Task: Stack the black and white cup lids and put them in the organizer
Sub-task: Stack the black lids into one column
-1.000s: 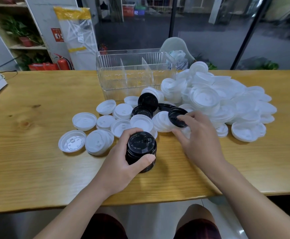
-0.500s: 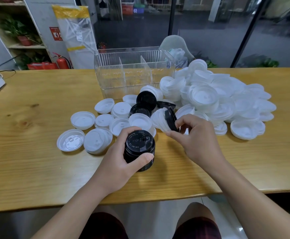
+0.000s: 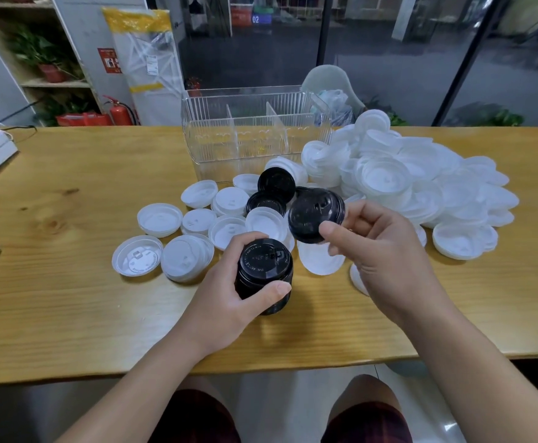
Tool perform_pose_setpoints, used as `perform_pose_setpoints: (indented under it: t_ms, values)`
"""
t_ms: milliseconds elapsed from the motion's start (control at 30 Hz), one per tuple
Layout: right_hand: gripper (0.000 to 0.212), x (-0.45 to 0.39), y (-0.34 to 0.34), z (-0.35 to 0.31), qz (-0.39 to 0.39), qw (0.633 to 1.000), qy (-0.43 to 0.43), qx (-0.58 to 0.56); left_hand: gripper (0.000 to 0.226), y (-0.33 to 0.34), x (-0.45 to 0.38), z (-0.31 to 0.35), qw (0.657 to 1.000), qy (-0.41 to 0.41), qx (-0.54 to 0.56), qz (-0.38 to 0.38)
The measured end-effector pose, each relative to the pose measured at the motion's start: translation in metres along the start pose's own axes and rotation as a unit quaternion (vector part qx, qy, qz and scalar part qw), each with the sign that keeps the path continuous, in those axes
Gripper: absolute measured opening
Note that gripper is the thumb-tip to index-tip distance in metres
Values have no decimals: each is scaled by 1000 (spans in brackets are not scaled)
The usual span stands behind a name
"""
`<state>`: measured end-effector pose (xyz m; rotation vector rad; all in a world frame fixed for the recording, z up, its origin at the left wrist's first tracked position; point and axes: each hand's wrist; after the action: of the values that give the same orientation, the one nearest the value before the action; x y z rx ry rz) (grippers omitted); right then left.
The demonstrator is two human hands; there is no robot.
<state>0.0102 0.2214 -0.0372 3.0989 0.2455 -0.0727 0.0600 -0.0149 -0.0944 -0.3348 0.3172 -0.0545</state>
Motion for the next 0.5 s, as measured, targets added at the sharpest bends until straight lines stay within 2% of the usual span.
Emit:
perform_pose_setpoints:
  t_ms: [33,100,167,200,400,500]
  values:
    - [22,1,4,0,-19,999,19,-40,63,0,0,0,1000,0,1,0]
    - [50,3,11,2,-53,991,64,-108,63,0,0,1,1000,1,3,-1]
    - [71,8,16,7,-82,987,86,-112,61,0,1,2,1000,5,2,0]
    - [74,10,18,10,-92,988,83,-87,61,0,1,3,1000,7,0,1]
    - [49,19,26,22,-79,995,38,44,62,0,0,2,1000,5,10,2]
    - [48,20,30,23,-69,992,20,106,77,0,1,-2,1000,-9,16,14]
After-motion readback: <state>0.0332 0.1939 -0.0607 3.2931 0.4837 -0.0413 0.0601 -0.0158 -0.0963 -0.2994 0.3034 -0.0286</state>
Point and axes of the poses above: each hand's wrist, its own x-axis away from the middle knuckle, its own y-axis out of the palm, z = x × y, and after that the axes turned 6 degrees about y, right-handed
